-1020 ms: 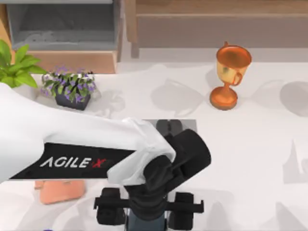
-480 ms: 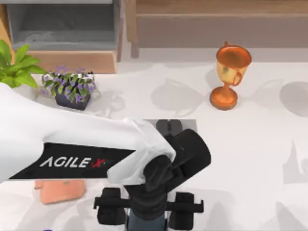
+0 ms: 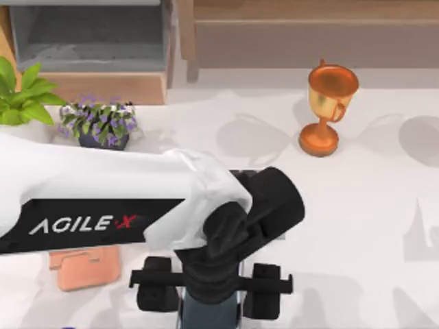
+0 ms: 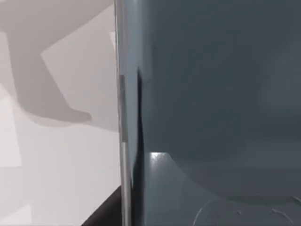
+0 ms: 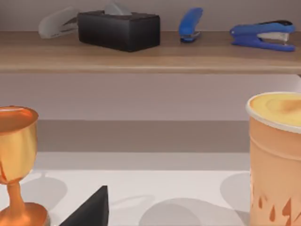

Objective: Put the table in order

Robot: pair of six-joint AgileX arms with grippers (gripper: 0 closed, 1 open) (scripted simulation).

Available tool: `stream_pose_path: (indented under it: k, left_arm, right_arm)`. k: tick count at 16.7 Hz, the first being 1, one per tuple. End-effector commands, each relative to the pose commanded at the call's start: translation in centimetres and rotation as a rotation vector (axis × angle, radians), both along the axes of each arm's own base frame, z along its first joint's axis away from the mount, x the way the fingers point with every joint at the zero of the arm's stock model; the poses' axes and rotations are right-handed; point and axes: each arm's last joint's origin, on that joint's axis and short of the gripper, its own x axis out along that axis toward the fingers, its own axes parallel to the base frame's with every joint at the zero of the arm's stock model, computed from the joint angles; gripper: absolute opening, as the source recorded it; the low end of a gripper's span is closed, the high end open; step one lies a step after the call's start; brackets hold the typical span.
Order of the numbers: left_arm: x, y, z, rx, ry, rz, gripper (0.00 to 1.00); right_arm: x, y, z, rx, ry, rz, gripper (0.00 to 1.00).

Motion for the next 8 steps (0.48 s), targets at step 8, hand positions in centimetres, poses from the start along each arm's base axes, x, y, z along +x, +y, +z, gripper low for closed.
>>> stream_pose_path:
  k: [8]
  left_arm:
    - [-1.5, 1.4, 2.6, 0.006, -0.187, -0.003, 0.00]
  right_arm:
    - [0.0, 0.0, 0.0, 0.000, 0.000, 0.000, 1.00]
